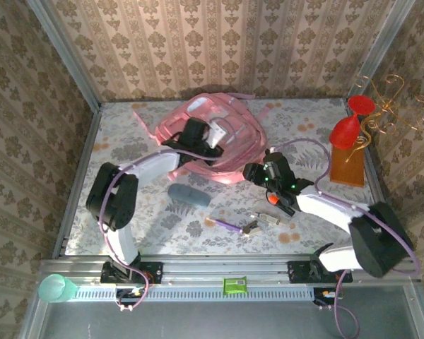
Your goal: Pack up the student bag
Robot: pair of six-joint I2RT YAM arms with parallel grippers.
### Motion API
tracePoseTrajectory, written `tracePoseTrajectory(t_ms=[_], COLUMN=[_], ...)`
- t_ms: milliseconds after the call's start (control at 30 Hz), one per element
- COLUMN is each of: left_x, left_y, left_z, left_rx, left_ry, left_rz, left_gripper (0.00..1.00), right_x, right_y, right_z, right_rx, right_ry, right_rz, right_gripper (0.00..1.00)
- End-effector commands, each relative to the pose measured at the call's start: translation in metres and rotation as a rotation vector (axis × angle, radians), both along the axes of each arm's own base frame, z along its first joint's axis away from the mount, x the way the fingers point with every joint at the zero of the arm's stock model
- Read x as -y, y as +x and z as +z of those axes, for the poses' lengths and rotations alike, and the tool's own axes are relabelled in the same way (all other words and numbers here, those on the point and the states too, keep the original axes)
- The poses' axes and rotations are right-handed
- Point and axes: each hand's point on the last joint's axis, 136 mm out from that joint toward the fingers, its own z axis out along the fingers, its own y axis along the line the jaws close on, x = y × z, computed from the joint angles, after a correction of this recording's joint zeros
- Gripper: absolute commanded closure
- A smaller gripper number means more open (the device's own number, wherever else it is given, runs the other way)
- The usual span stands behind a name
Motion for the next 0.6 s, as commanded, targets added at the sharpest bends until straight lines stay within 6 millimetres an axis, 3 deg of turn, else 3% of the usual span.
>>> tracePoseTrajectory(t_ms=[0,100,167,300,433,567], left_x=[-0.002,-0.003,-0.013,-0.018,-0.02,-0.021], left_y=[0.004,0.0,0.008,0.015,0.014,0.013], left_z=[0.07,0.09,0.1,0.106,0.108,0.11], left_rx=[-0.045,-0.076,-0.087,-0.108,-0.102,-0.097], left_ry=[-0.334,-0.416,-0.444,-0.422,-0.414,-0.407], left_rz=[-0.006,-0.034,-0.025,-0.026,-0.029,-0.028], left_gripper=[1.0,1.0,1.0,1.0,1.0,1.0], right_x=[-0.004,-0.06,-0.101,-0.174,-0.212,-0.227], right_y=[-0.03,-0.052,-0.061,-0.065,-0.049,-0.038], right_z=[0.012,0.017,0.014,-0.01,-0.047,-0.083], right_rx=[0.075,0.184,0.238,0.292,0.243,0.177], right_ry=[-0.272,-0.32,-0.365,-0.45,-0.501,-0.555], right_rz=[0.239,0.487,0.617,0.82,0.907,0.949], right_gripper=[0.31,0.19,0.11,0.01,0.0,0.0])
